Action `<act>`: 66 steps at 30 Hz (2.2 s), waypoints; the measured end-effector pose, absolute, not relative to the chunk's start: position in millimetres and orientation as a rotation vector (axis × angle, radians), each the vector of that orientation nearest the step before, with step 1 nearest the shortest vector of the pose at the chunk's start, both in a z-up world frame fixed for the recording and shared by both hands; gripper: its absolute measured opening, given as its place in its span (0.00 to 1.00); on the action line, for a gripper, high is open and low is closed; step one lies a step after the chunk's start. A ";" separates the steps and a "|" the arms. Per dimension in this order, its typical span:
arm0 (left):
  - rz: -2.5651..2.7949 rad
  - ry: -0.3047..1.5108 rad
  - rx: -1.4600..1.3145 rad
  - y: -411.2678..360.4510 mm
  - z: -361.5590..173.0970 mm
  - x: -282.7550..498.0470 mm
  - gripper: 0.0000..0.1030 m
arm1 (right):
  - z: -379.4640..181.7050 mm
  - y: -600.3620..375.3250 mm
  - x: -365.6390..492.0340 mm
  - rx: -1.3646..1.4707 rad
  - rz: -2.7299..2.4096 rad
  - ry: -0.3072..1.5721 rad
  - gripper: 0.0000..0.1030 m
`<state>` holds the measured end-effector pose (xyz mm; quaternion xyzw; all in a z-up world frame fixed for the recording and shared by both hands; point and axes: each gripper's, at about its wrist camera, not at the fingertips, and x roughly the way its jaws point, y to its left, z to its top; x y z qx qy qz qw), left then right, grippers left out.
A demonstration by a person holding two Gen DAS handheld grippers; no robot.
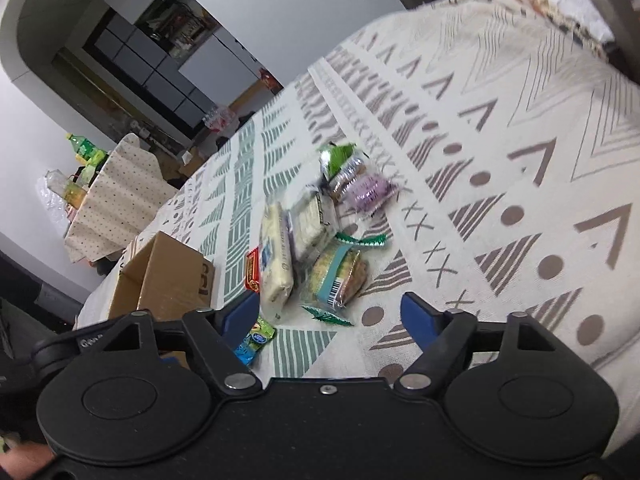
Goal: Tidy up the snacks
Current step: 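Move both grippers back from the box toward the remaining snacks, then grasp the blue candy packet with the left gripper while the right gripper grasps the cake pack, then carry the blue candy and cookie pack over the box and open both grippers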
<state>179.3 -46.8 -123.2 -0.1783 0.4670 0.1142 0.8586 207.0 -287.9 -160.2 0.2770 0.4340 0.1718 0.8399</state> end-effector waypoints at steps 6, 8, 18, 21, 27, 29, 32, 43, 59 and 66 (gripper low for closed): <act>0.253 1.018 -0.387 -42.3 -147.2 195.8 0.63 | -173.9 -279.6 222.7 0.599 0.365 0.958 0.68; 0.257 1.026 -0.390 -41.1 -154.8 199.9 0.63 | -178.3 -275.9 227.4 0.597 0.364 0.969 0.68; 0.263 1.051 -0.383 -37.9 -180.1 214.6 0.58 | -196.9 -260.5 252.2 0.564 0.322 1.001 0.58; 0.263 1.044 -0.374 -38.8 -180.7 216.3 0.52 | -198.2 -257.9 254.0 0.555 0.320 0.993 0.58; 0.265 1.033 -0.373 -40.6 -179.8 214.3 0.34 | -198.2 -251.1 258.0 0.520 0.313 0.981 0.50; 0.262 1.032 -0.377 -40.6 -177.6 213.6 0.32 | -198.6 -249.2 259.8 0.500 0.301 0.985 0.37; 0.260 1.023 -0.380 -41.9 -172.7 210.6 0.30 | -199.5 -252.6 258.3 0.525 0.315 0.992 0.28; 0.233 1.004 -0.378 -48.6 -147.3 193.5 0.29 | -180.9 -259.8 233.5 0.551 0.293 0.957 0.20; 0.225 0.916 -0.390 -37.3 -97.5 158.3 0.29 | -134.6 -269.1 194.3 0.638 0.307 0.871 0.17; 0.227 0.867 -0.415 -25.4 -78.3 145.5 0.29 | -109.6 -253.3 184.5 0.624 0.355 0.830 0.17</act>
